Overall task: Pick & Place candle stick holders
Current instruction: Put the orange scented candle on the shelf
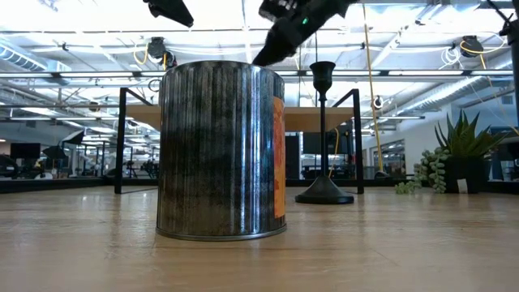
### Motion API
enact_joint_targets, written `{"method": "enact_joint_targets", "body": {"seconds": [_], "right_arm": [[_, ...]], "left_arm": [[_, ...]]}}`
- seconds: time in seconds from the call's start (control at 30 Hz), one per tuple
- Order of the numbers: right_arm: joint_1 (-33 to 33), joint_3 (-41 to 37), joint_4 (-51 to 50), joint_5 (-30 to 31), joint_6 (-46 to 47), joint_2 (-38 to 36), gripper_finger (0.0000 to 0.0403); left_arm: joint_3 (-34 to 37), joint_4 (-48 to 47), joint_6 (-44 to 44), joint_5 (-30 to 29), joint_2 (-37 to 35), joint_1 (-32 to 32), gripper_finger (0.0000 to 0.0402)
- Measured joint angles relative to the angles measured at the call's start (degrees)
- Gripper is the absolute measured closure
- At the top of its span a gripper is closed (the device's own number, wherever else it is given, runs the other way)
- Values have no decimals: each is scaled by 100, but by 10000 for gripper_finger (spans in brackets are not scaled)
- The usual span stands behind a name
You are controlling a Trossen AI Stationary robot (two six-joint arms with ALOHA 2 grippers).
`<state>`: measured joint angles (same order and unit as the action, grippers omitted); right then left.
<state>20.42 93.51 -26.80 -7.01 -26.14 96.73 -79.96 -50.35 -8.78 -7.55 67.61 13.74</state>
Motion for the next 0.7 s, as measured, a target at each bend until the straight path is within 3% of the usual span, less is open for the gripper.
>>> {"method": "enact_joint_targets", "body": {"seconds": [0.1,0.27,0.47,0.7], "right_arm": [[-111,-36,-837,381,254,-293,284],[-216,-405,-941,700,915,-475,281],[-136,-1211,247,1606,1045,-455,267],[45,-1890,1516,1575,1045,-463,261]], "left_arm": [[0,-167,13,2,0,0,295],[0,-320,11,2,0,0,295],[0,-314,46,4,0,-2,295],[0,-314,49,4,0,-2,295]]}}
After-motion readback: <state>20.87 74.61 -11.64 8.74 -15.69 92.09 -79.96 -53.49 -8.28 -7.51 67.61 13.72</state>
